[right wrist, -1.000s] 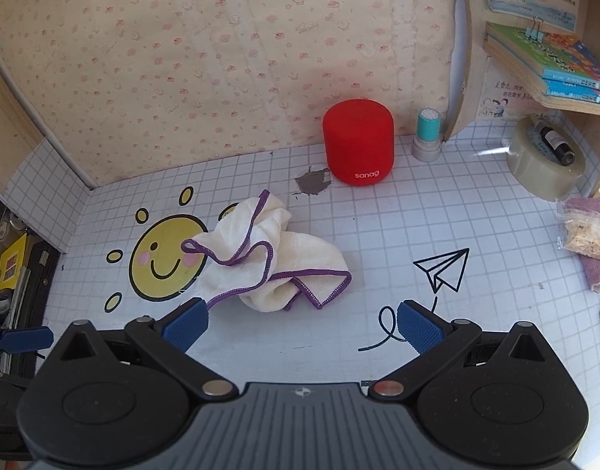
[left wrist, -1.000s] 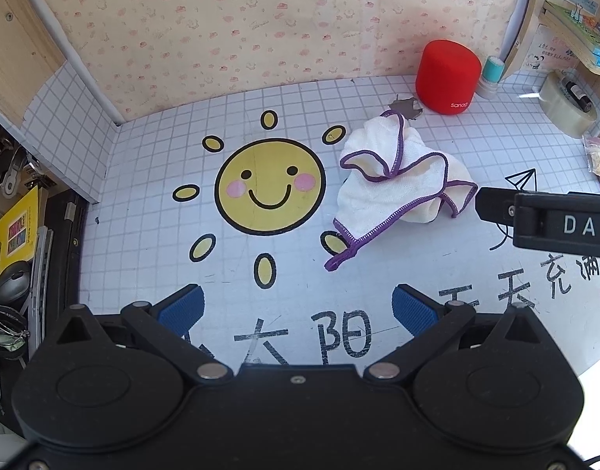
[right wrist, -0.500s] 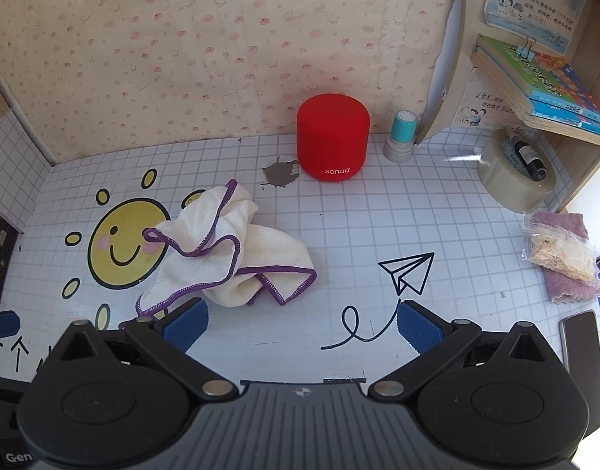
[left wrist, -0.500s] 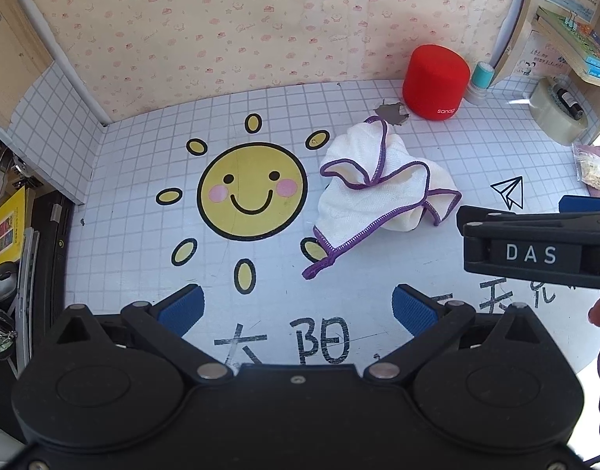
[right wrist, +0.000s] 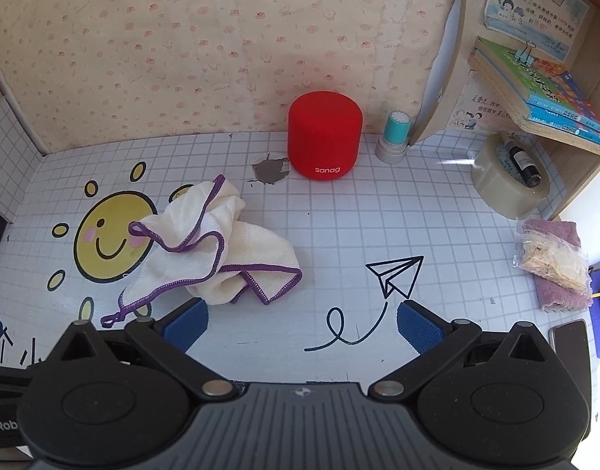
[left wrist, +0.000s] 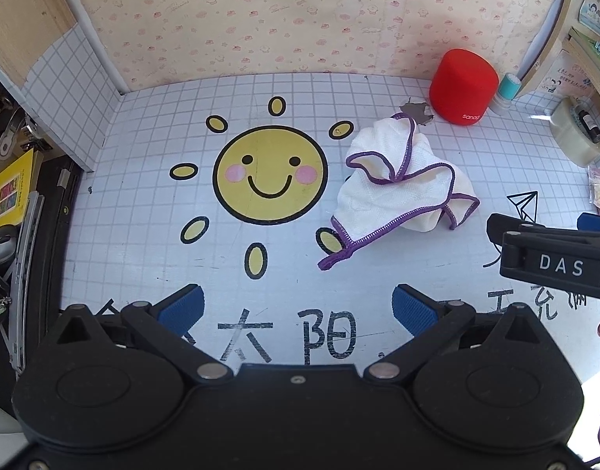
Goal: Fold towel
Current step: 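Grasp a purple-edged towel corner with the left gripper while the right gripper grasps another corner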
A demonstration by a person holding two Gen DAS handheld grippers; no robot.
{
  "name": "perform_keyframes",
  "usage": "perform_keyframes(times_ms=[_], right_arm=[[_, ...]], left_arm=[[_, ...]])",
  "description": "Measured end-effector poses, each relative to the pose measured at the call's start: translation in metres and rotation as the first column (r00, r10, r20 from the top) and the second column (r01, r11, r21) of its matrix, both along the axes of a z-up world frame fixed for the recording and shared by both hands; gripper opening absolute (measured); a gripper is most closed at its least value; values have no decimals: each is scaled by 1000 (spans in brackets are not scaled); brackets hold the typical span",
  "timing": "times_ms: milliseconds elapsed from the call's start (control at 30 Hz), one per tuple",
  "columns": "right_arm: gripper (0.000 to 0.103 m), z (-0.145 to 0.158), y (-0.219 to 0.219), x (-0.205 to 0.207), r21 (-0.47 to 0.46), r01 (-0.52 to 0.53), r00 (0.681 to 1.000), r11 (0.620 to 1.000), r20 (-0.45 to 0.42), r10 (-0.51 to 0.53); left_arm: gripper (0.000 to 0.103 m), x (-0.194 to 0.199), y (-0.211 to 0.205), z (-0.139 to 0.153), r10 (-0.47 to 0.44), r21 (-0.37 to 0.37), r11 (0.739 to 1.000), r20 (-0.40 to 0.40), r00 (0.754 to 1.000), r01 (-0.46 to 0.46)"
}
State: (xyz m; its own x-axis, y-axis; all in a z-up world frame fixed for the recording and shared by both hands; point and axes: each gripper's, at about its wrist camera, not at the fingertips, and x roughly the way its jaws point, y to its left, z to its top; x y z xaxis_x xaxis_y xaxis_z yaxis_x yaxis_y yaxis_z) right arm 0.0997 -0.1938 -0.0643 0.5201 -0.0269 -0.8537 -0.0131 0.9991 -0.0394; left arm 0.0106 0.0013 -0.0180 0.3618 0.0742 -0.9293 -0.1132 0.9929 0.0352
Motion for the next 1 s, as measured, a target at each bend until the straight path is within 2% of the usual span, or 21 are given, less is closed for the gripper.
perform_keyframes(times_ms=[367, 667, 700, 733, 767, 833, 867, 900, 967, 1000], right_arm=[[103, -8, -12, -3, 115, -17, 1000, 993, 7, 16], [103, -14, -21, -6, 209, -31, 999, 977, 15, 28], [97, -15, -22, -7, 219, -32, 999, 975, 15, 30], [81, -15, -23, -7, 229, -34, 999, 973, 16, 31], [72, -16, -24, -7, 240, -36, 999, 970, 17, 32], [29, -17, -26, -8, 260, -39, 999, 965, 19, 35], [16, -18, -28, -8, 270, -40, 999, 962, 20, 36], [0, -20, -30, -7, 286, -38, 999, 957, 21, 33], [0, -19, -28, -7, 282, -59, 998, 958, 27, 53], [0, -19, -26, -8, 273, -79, 997, 959, 33, 73]], left_arm=[[102, 1, -4, 1, -4, 27, 1000, 11, 1000, 3], [101, -1, -5, 5, -4, 22, 1000, 62, 998, 3], [98, -1, -4, 4, 0, 32, 1000, 61, 998, -2], [88, -1, -4, 3, 3, 43, 999, 57, 998, -5], [78, 0, -5, 2, 5, 49, 999, 53, 999, -8], [16, 1, -5, -1, -2, 30, 1000, 44, 999, 0], [10, 1, -4, -3, -5, 12, 1000, 41, 999, 4], [9, 1, -4, -4, -7, -5, 1000, 38, 999, 8], [1, 1, -6, -3, -26, -10, 1000, 50, 998, 27], [1, 1, -8, -2, -37, -10, 999, 57, 998, 37]])
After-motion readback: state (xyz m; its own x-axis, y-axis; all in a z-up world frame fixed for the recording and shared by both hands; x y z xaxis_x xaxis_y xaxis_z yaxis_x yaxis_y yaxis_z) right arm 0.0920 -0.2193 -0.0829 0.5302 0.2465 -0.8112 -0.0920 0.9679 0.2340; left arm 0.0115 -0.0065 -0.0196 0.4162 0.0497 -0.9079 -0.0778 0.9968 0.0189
